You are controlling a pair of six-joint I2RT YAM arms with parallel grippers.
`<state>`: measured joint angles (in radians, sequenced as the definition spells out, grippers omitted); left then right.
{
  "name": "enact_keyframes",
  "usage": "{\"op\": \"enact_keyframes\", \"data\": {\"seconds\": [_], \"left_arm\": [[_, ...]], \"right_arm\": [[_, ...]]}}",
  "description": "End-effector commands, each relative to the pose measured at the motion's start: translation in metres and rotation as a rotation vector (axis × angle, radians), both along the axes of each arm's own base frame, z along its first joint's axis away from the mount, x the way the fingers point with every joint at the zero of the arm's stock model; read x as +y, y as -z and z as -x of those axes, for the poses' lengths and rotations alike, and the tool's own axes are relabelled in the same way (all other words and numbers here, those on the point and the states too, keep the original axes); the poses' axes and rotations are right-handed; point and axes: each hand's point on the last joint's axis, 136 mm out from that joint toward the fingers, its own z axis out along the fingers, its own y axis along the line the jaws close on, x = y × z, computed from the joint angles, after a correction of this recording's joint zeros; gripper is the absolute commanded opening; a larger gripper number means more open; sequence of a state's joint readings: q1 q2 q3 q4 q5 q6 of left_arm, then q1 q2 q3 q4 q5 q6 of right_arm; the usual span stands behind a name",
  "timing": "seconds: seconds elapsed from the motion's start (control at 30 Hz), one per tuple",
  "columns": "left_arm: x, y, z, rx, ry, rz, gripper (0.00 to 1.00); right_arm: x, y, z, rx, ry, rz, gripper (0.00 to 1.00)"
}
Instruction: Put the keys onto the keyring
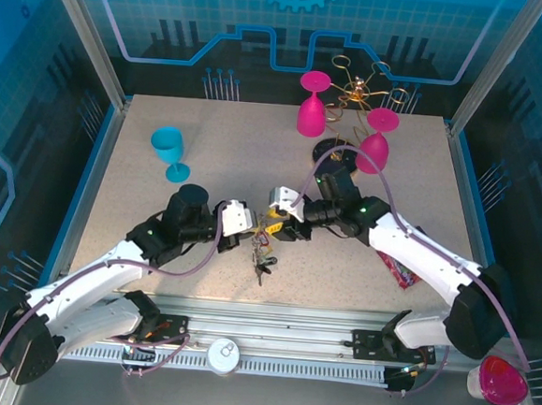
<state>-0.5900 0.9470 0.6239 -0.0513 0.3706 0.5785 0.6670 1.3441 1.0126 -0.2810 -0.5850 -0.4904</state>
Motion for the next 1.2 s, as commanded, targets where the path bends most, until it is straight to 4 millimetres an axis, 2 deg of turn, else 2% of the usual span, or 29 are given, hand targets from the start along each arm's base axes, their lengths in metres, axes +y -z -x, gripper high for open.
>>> {"op": "enact_keyframes", "data": {"seconds": [0.0, 0.1, 0.3, 0.67, 0.83, 1.03, 1.17], "left_arm": [[-0.001, -0.02, 0.002, -0.114, 0.017, 0.072, 0.0], [-0.001, -0.024, 0.005, -0.138, 0.024, 0.098, 0.0], [-0.001, -0.025, 0.004, -0.131, 0.015, 0.101, 0.0], [-0.002, -0.026, -0.004, -0.096, -0.027, 0.118, 0.0], [-0.003, -0.027, -0.007, -0.085, -0.036, 0.127, 0.0], [-0.004, -0.027, -0.009, -0.078, -0.04, 0.132, 0.0], [-0.003, -0.027, -0.009, -0.073, -0.047, 0.135, 0.0]], "right_arm": [[-0.004, -0.009, 0.0, 0.032, 0.036, -0.084, 0.4], [-0.004, -0.003, 0.002, 0.06, 0.035, -0.092, 0.42], [0.007, -0.002, 0.008, 0.116, -0.002, -0.149, 0.45], [0.013, 0.011, 0.011, 0.153, -0.011, -0.121, 0.45], [0.013, 0.019, 0.006, 0.151, 0.022, -0.094, 0.43], [0.013, 0.022, 0.004, 0.149, 0.03, -0.077, 0.35], [0.01, 0.018, 0.0, 0.124, 0.052, -0.057, 0.2]]}}
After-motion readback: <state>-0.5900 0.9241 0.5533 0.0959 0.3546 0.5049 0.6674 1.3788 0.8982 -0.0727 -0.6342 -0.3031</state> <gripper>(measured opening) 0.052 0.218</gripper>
